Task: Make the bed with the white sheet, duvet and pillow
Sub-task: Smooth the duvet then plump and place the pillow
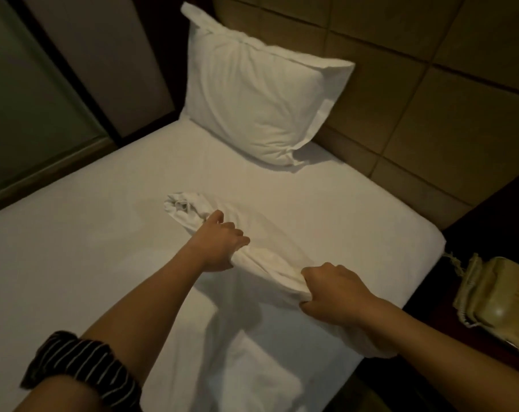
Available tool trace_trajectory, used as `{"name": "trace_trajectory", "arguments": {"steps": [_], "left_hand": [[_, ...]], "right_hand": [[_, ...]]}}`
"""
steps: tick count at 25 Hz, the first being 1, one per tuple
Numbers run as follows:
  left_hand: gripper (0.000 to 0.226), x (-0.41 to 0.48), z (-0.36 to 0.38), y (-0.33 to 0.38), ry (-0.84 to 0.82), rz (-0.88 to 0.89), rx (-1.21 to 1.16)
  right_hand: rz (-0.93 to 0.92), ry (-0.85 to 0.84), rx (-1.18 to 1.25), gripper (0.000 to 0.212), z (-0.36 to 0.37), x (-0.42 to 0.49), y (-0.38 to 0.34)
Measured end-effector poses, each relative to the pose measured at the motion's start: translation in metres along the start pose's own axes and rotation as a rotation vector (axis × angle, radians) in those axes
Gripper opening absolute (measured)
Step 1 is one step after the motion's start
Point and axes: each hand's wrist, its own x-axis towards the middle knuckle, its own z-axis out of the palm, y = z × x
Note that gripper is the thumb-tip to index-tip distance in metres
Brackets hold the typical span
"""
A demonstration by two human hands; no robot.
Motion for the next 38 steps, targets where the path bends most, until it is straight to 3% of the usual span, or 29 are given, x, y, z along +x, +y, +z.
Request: {"name": "trace_trajectory", "arguments": {"steps": [2,7,12,14,17,19,21,26,30,32,35,38], "left_hand": [[0.040,-0.042,0.018,0.003,-0.011,-0.003,-0.006],[0.038,-0.141,0.075,0.012,0.171,0.044,0.004],[0.047,-0.254,0.137,0.007,0.188,0.005,0.007],[0.049,-0.293,0.162,0.008,0.160,0.009,-0.015],[0.047,-0.332,0.189,0.009,0.152,-0.016,-0.049],[0.048,-0.359,0.207,0.006,0.160,-0.007,-0.082],[0.052,-0.383,0.224,0.000,0.125,-0.046,-0.113],[0.040,-0.384,0.284,0.019,0.122,-0.161,-0.085],[0.021,-0.378,0.350,0.035,0.402,-0.178,-0.079],[0.017,-0.382,0.365,0.039,0.440,-0.233,-0.101],[0.021,-0.384,0.375,0.044,0.404,-0.285,-0.177],[0.038,-0.388,0.382,0.035,0.367,-0.268,-0.490]], "right_hand": [[-0.025,-0.029,-0.003,0.030,0.024,-0.018,-0.038],[-0.067,-0.026,-0.055,0.015,0.083,-0.058,-0.127],[-0.042,-0.046,0.016,0.010,0.141,-0.093,-0.241],[-0.056,0.008,0.013,0.021,0.172,-0.101,-0.282],[-0.060,-0.004,-0.008,0.054,0.204,-0.112,-0.323],[-0.062,0.024,0.009,0.057,0.226,-0.116,-0.350],[-0.088,-0.050,-0.004,0.059,0.237,-0.116,-0.375],[-0.024,-0.094,0.118,0.064,0.316,-0.101,-0.384],[0.016,-0.142,0.056,0.063,0.375,-0.087,-0.385],[0.025,-0.196,0.053,0.059,0.385,-0.086,-0.394],[0.003,-0.328,0.045,0.056,0.376,-0.082,-0.393],[-0.164,-0.531,0.239,0.035,0.368,-0.070,-0.373]]}}
